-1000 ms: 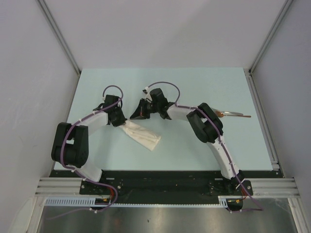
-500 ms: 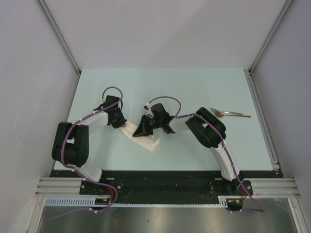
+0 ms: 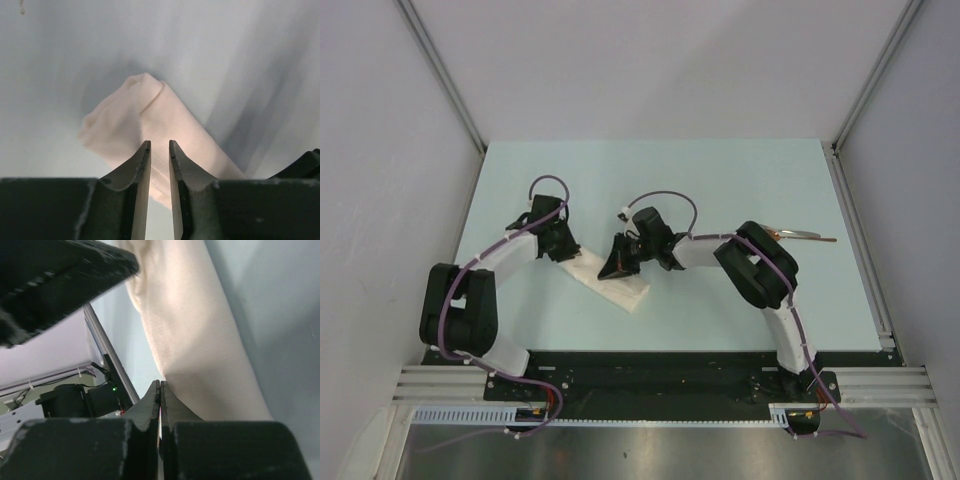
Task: Fold the napkin into a case and place the utensils inside
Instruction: Stuff the top corner of the smaller-rectangle-folded napkin into the folded napkin, then pick up the smaller rectangle-folded napkin from the center of the board.
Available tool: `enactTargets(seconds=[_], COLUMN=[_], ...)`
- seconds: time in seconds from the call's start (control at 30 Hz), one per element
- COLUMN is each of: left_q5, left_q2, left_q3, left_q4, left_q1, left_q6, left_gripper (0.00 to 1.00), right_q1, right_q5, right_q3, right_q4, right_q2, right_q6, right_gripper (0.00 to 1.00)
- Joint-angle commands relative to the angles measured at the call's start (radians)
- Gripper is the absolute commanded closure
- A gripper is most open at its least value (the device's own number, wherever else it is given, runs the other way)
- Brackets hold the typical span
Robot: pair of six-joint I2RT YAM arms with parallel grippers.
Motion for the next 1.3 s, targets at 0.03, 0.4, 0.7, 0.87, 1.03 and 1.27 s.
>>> enactTargets(seconds=[0.03,0.4,0.7,0.87,1.03,1.27], left_q5=[0.086,0.072,0.061,0.069,0.078,-0.149], left_q2=[-0.022,0.130,0.138,0.038,-0.103,-0.329], left_q3=[0.017,0.032,0.032,0.035,0.081,0.110], left_q4=[0.005,0.047,0.056,0.042,-0.032,-0.142], left_q1=[0.000,0.037,0.040,0.040,0.040,0.042], left_q6=[-0.001,0.008,0.014,0.043,0.063,-0.029], left_gripper=[0.76,0.82,0.83,0.80,0.69,0.55], right_q1=[-0.034,0.017,0.035,0.026,0.069,0.112], right_q5=[0.020,0.049,0.071,0.092,0.219,0.400], right_q3=[-0.020,-0.224,-0.278,-0.204,-0.028,0.185], right_q4=[-0.042,0.083,0.065,-0.148,-0.465,-0.731], right_q2=[-0.143,-0.162,-0.188,-0.281,-0.373,-0.328], right_q6=[-0.054,0.007,-0.019,-0.135,-0.363,-0.549], right_gripper=[1.00,1.00,1.00,1.00,0.99,0.56])
